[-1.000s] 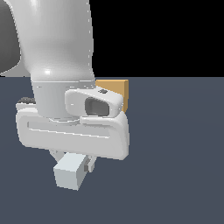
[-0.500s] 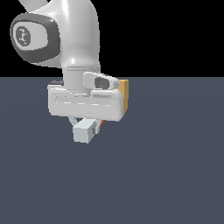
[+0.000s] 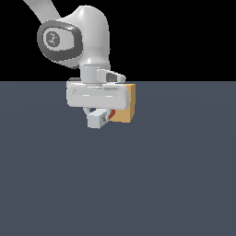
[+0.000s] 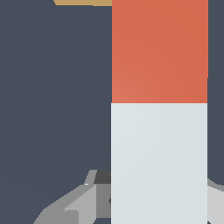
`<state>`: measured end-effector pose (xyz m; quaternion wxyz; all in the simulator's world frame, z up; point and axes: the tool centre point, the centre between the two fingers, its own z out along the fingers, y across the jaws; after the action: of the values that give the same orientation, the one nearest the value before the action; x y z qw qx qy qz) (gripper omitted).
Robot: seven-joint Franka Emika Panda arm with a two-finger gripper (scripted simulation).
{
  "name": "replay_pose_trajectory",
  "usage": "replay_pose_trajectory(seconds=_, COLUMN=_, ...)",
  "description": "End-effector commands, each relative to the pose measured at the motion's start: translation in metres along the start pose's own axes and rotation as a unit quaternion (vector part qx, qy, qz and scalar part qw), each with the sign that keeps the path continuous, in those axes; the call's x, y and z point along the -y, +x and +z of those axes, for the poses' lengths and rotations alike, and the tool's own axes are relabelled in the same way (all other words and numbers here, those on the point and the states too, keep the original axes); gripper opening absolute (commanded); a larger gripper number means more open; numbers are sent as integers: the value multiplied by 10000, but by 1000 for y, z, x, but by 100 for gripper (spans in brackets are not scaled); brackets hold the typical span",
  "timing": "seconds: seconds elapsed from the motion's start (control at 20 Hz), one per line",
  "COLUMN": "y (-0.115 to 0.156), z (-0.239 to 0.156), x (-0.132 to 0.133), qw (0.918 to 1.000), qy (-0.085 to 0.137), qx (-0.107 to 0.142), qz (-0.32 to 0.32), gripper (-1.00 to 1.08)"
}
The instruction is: Insert the peg into the horizontal hole in a box.
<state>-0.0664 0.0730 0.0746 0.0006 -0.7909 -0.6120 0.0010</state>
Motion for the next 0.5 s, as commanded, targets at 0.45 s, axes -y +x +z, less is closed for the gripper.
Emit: replay_pose_trajectory(seconds=0.45, y=38, z=-9, x=4, qw=10000, qy=-11, qx=-4, qz=74, gripper=-100)
